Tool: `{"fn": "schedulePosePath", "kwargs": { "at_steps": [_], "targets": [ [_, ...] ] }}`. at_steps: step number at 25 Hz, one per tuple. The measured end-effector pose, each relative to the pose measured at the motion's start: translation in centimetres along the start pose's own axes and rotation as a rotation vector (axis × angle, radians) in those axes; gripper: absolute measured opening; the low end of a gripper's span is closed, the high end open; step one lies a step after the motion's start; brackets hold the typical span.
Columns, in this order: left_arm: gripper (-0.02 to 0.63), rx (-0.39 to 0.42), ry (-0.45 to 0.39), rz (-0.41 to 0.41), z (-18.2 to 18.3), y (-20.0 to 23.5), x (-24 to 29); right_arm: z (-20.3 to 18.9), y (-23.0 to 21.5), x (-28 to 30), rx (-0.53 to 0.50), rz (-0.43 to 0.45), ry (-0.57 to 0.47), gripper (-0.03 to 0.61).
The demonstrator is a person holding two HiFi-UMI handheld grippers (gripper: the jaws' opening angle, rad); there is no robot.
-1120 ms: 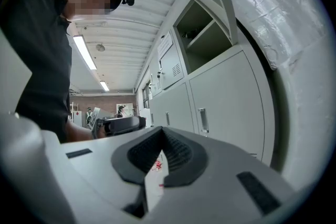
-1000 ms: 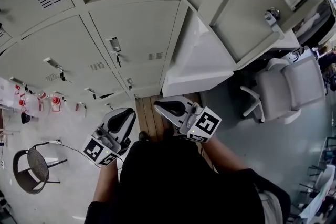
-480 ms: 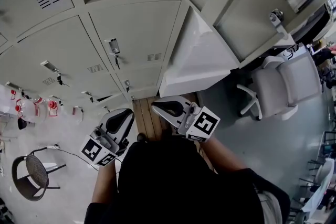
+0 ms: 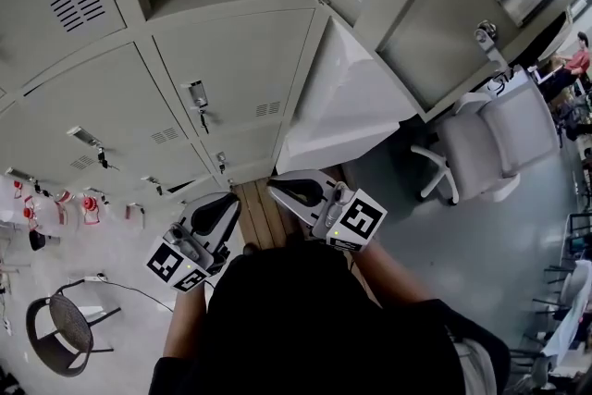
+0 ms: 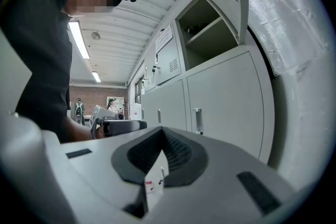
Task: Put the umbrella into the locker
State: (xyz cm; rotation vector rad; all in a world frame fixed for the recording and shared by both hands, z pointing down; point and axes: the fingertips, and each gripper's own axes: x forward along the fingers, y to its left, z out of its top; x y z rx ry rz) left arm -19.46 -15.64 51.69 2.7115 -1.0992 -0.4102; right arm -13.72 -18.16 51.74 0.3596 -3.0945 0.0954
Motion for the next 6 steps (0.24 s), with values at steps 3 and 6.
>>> {"fn": "schedulePosePath", "kwargs": {
  "at_steps": [3, 6],
  "targets": [
    [0.04, -0.008, -0.001, -0.029, 0.07, 0.49, 0.04, -0.07, -0.41, 0.48, -0.008, -0.03, -0.001, 0.011],
    [0.032, -0.034, 0.004, -0.064, -0.17, 1.08, -0.33, -0.28, -0.43, 1.11, -0.005, -0.045, 0.002, 0.011]
  ]
}}
